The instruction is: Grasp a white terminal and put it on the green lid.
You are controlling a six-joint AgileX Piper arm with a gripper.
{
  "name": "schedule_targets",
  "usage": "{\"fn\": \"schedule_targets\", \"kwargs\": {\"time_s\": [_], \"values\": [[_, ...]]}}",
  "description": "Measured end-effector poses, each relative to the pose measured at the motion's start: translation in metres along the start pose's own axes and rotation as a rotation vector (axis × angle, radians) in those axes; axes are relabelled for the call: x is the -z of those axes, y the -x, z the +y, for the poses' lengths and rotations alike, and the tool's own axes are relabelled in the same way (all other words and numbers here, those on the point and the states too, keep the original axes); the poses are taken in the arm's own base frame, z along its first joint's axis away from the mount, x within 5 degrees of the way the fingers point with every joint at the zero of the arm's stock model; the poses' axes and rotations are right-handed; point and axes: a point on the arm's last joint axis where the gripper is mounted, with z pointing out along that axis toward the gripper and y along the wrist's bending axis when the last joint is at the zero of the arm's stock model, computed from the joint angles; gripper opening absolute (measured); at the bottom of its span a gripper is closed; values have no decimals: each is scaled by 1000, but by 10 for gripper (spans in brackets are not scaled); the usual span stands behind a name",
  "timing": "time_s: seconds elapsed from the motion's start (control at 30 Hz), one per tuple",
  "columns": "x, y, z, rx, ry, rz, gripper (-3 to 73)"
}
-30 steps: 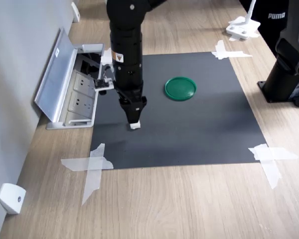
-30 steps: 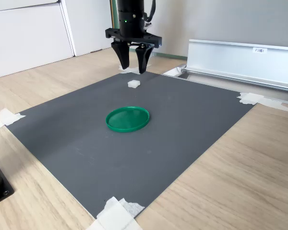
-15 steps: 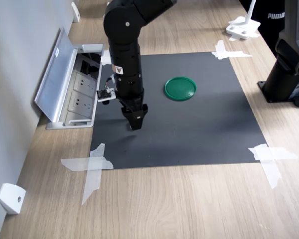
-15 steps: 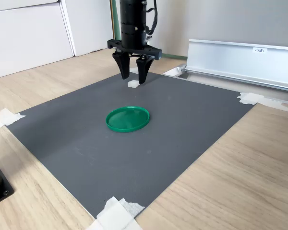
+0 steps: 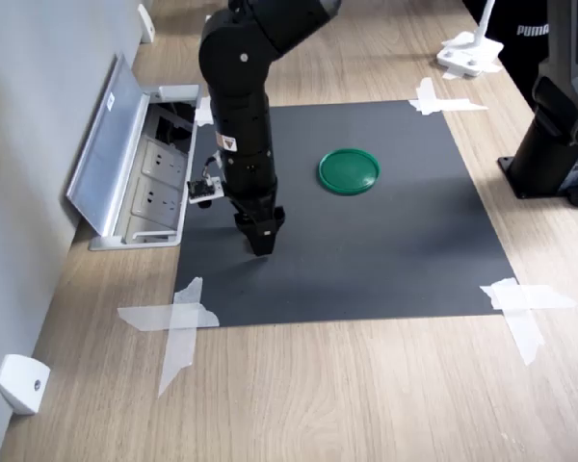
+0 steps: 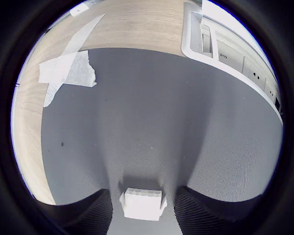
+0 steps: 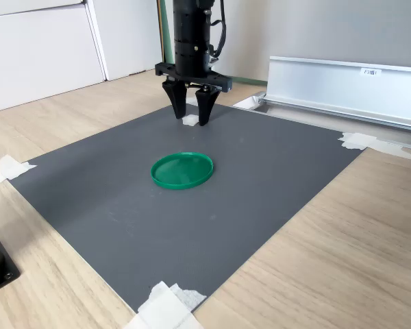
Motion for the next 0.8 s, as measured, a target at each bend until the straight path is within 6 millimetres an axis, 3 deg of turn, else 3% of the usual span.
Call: {"fn": "schedule_targets", "kwargs": {"time_s": [0.33,0.43,0.67,0.8], "values": [[0,0,0,9,0,3,533],[0,-1,0,21,-5,6,498],[-1,0,-2,39,-25,15,336],[-2,0,-3,51,-26,21,331]]}}
